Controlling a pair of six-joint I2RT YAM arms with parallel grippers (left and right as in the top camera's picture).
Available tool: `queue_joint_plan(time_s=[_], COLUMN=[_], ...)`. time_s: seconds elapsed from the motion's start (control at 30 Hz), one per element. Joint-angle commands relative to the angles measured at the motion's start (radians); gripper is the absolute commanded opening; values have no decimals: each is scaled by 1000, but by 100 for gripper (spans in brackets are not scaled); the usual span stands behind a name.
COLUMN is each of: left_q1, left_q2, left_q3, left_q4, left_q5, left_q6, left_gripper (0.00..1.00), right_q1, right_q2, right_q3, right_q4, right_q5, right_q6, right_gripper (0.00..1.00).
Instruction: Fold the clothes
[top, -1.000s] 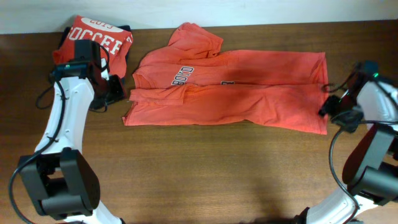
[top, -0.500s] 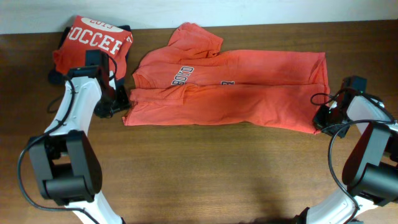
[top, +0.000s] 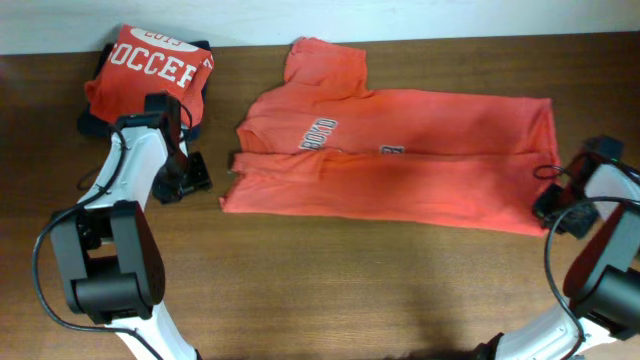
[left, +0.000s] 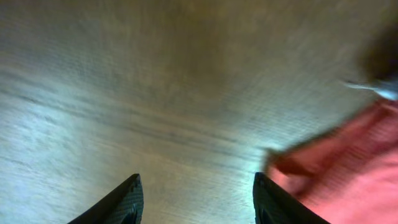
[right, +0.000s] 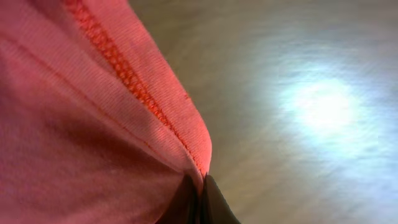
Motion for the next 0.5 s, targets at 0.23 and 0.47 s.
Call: queue_joint_plan(time_s=[0.23, 0.47], left_q1=[5, 5], left_q2=[8, -7], left_q3=[-110, -115], left_q4=[63, 38], left_q5=[156, 188], left_q6=[-24, -24], left_gripper=[56, 34], right_q1=[-63, -63], right_q2=[0, 0], right_q3=[-19, 10], right_q4=[22, 8], right_q5=[-31, -71], right_q6=[27, 14], right_gripper=[7, 48])
